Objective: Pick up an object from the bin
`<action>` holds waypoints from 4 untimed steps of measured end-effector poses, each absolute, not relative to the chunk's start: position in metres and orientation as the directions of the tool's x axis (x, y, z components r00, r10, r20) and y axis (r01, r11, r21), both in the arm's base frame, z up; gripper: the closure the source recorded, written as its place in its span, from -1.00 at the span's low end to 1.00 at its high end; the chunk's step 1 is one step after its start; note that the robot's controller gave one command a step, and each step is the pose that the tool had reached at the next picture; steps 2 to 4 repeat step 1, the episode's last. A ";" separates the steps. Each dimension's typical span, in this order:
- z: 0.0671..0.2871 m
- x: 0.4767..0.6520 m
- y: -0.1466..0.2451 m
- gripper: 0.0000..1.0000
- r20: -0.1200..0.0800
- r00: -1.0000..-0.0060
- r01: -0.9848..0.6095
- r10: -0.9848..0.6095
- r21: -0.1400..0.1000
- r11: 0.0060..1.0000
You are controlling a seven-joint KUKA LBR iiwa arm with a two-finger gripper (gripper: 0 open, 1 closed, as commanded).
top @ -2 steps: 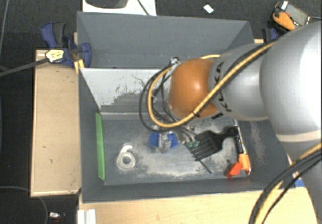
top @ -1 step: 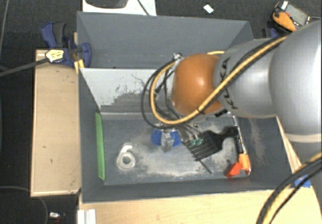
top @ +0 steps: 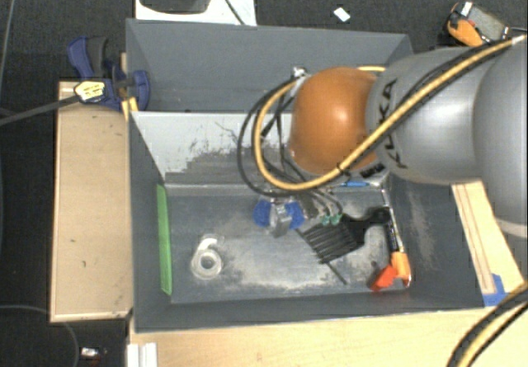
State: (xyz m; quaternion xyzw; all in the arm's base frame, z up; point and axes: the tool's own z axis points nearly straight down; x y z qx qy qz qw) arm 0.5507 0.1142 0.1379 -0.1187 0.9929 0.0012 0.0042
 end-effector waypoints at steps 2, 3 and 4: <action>0.167 0.553 0.115 1.00 -0.018 -0.972 -0.235 -0.235 0.001 0.972; 0.167 0.553 0.115 1.00 -0.018 -0.972 -0.235 -0.235 0.001 0.972; 0.167 0.553 0.115 1.00 -0.018 -0.972 -0.235 -0.235 0.001 0.972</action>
Offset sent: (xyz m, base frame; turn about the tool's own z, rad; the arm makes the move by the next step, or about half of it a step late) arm 0.0017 0.0004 0.0372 0.0006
